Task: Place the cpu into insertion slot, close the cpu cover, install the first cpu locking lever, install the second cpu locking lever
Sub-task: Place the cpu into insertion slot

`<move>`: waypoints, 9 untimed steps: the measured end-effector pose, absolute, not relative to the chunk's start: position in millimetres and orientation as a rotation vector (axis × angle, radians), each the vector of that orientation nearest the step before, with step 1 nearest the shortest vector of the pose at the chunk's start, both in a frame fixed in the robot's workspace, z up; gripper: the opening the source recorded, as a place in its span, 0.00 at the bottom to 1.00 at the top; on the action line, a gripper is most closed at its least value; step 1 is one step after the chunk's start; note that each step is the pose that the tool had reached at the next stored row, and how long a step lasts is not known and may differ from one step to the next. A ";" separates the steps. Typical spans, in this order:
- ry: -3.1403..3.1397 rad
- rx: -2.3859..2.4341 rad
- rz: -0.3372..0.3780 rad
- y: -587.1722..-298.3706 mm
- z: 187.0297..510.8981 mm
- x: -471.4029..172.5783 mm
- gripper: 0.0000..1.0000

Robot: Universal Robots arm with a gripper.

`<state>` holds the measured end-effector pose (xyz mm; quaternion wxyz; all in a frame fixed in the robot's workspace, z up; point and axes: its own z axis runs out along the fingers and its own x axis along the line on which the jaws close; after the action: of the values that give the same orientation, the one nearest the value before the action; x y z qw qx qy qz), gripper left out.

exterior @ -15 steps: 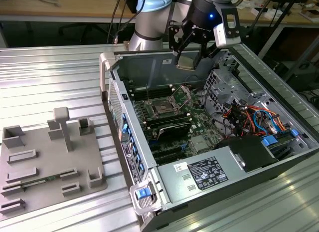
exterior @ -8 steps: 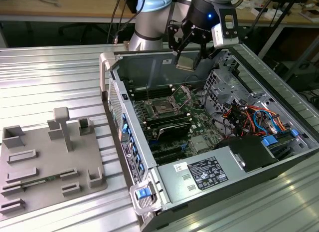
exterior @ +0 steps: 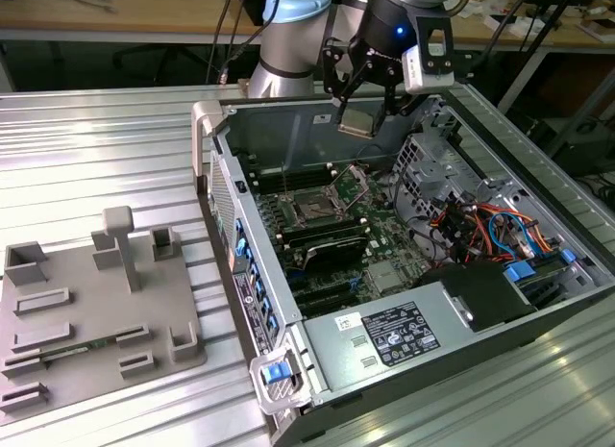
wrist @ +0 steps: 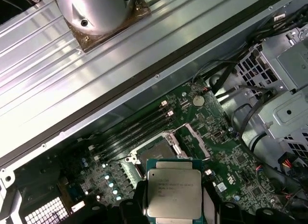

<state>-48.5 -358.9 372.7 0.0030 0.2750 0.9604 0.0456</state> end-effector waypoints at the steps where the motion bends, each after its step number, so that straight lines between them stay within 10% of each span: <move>1: 3.008 0.872 0.143 -358.9 372.6 -48.7 0.55; 9: 2.980 0.957 0.143 -358.8 372.0 -50.6 0.55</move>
<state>-50.6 -358.8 372.0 0.0044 0.3055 0.9511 0.0455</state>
